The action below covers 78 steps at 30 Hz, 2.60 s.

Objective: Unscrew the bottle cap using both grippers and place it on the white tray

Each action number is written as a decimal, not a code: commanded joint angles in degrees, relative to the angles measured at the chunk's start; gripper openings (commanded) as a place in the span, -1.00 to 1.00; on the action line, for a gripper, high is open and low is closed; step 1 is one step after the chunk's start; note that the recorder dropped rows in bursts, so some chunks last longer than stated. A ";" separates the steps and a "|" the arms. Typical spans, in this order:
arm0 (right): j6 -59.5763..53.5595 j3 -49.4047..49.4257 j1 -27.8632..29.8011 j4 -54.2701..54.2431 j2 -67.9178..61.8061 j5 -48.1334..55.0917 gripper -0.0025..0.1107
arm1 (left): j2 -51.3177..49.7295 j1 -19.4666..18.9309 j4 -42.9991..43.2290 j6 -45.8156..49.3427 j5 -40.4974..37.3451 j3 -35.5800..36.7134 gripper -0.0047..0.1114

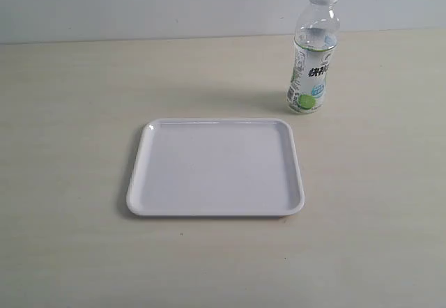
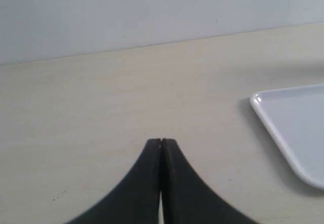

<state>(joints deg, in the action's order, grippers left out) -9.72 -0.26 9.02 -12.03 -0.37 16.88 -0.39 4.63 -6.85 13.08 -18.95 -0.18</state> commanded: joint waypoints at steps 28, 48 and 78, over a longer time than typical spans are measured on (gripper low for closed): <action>0.76 0.26 0.26 -0.75 0.37 -13.32 -0.96 | 0.39 0.15 -0.40 0.21 0.26 0.18 -0.92; 13.76 -8.95 0.26 -3.82 -20.25 -47.49 -0.96 | 0.39 0.63 -0.40 0.21 0.26 0.18 -0.92; 20.45 -32.83 0.26 48.79 -109.94 -77.23 0.71 | 0.39 0.63 -0.40 0.21 0.26 0.18 -0.92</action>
<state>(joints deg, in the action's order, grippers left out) 10.25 -31.38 9.02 35.89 -107.93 -55.95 -0.39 5.00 -6.85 13.08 -18.95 -0.18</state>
